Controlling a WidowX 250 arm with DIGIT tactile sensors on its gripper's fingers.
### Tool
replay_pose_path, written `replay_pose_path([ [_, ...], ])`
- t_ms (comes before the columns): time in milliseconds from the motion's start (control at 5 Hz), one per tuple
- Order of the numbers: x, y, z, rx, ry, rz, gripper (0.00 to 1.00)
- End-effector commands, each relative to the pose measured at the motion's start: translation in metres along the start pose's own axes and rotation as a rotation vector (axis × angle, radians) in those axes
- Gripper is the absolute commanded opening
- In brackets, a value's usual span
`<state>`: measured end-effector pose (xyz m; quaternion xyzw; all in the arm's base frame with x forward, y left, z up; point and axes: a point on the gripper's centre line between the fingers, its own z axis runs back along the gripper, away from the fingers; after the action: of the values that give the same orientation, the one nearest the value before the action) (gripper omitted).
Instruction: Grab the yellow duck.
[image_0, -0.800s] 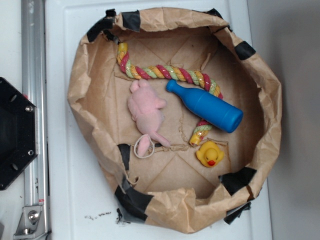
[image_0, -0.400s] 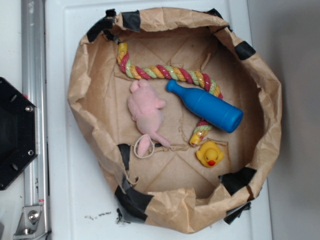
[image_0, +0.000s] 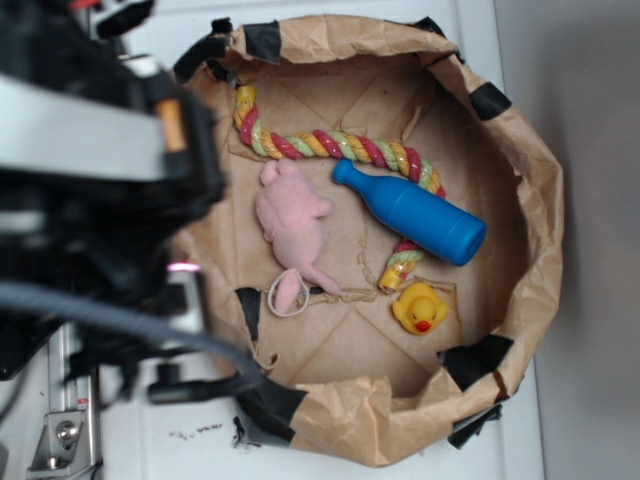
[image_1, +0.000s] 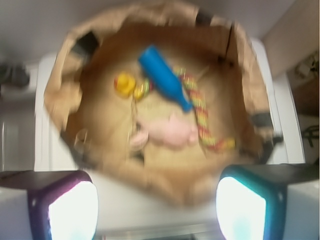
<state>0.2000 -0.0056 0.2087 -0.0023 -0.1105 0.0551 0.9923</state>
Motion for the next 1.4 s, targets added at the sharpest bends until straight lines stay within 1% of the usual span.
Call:
replay_pose_path([
  [0, 0.024, 0.001, -0.066, 0.075, 0.021, 0.496, 1.0],
  [200, 0.034, -0.01, -0.101, 0.112, 0.039, 0.628, 1.0],
  [400, 0.043, -0.022, -0.128, 0.117, 0.047, 0.617, 1.0],
  [600, 0.05, -0.026, -0.147, 0.062, 0.028, 0.619, 1.0],
  [800, 0.062, -0.032, -0.151, 0.024, -0.021, 0.596, 1.0],
  [1000, 0.066, -0.036, -0.152, 0.019, -0.028, 0.563, 1.0],
  [1200, 0.06, -0.036, -0.17, 0.054, 0.015, 0.548, 1.0],
])
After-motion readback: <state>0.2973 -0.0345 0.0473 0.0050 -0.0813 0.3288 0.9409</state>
